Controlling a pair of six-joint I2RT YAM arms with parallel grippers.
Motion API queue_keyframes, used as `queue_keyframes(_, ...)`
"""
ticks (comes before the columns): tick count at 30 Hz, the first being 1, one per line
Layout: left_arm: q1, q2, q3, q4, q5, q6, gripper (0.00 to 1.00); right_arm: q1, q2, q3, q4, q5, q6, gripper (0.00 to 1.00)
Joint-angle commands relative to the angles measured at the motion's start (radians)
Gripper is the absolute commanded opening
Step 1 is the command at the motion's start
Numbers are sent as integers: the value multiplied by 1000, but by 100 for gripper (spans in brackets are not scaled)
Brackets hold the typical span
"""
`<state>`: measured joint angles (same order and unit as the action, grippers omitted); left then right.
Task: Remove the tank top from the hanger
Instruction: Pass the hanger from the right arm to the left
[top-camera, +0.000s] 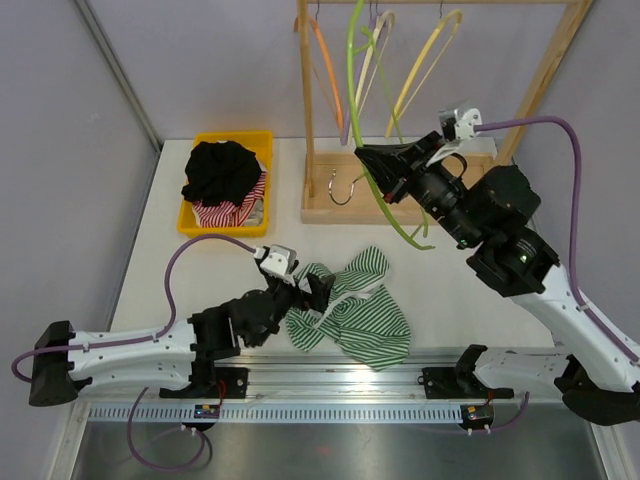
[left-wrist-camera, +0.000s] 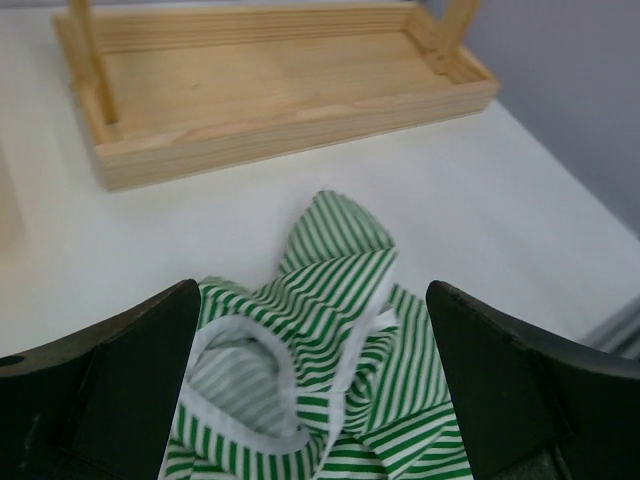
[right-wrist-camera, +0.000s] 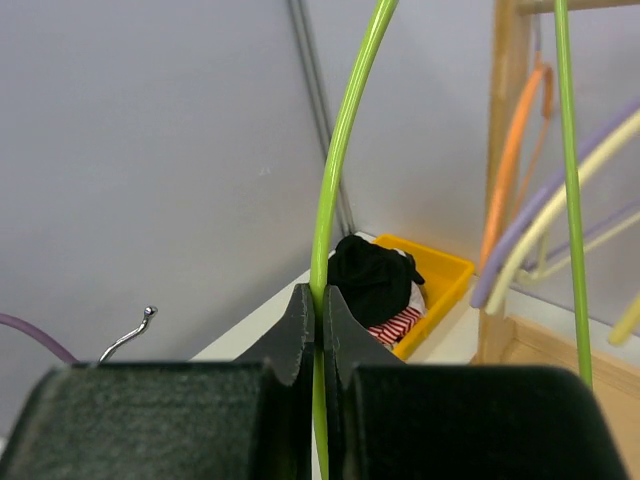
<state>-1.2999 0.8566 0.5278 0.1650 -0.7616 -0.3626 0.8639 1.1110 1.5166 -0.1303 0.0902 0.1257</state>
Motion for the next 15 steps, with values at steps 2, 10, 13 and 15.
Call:
queue_keyframes(2,-7,-18,1,401,347,160,99,-3,-118,-76,26,173,69,0)
queue_keyframes(10,-6,171,125,784,701,99,99,-3,-223,-202,57,233,156,0)
queue_keyframes(13,-4,249,156,885,757,44,99,-5,-241,-239,70,243,181,0)
queue_keyframes(15,-4,284,173,927,783,24,99,-5,-258,-268,77,246,192,0)
